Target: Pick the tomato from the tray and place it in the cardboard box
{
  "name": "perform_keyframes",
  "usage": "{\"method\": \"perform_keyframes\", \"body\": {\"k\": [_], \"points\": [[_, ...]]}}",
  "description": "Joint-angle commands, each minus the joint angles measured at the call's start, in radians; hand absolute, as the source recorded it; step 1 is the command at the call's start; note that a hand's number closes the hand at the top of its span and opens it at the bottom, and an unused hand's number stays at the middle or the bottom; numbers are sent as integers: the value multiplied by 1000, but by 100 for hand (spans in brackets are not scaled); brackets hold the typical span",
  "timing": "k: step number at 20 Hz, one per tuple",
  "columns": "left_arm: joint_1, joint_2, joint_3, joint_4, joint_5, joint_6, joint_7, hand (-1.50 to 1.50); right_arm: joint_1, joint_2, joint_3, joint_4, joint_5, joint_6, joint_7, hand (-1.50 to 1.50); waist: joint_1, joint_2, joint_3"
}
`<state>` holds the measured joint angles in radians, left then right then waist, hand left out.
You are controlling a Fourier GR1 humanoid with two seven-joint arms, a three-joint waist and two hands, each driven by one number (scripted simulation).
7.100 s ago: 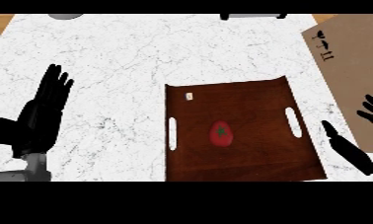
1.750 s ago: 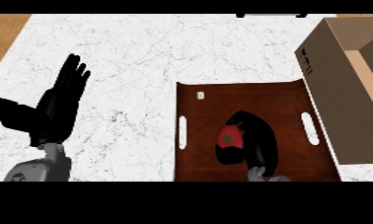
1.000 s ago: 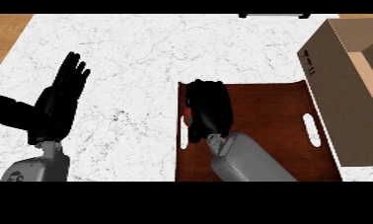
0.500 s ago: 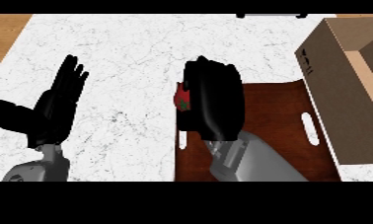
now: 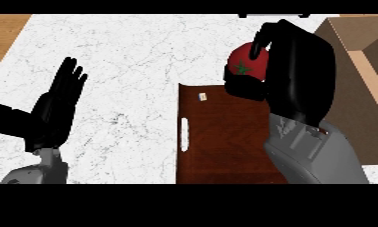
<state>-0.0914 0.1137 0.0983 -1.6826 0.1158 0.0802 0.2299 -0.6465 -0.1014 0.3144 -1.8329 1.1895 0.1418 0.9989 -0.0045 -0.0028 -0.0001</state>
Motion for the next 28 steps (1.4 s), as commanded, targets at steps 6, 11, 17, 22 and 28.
{"method": "perform_keyframes", "body": {"k": [6, 11, 17, 22, 28], "points": [[-52, -9, -2, 50, -2, 4, 8, 0, -13, -172, -340, 38, -164, 87, -121, 150, 0, 5, 0], [23, -27, -23, 7, -22, 3, -40, 0, 139, -258, -325, 81, -55, -5, -212, 150, 2, 3, 0], [-24, 17, 15, -20, 26, -24, 48, 0, 95, -320, -403, 291, -55, -90, -346, 150, 10, 3, 0], [10, -26, -21, -37, -11, 8, 17, 0, 120, -352, -462, 515, -79, -199, -491, 150, 15, 5, 1], [3, -17, -7, 8, -1, -15, -27, 0, 162, -440, -463, 717, -114, 74, -504, -150, 24, 11, 1]]}}
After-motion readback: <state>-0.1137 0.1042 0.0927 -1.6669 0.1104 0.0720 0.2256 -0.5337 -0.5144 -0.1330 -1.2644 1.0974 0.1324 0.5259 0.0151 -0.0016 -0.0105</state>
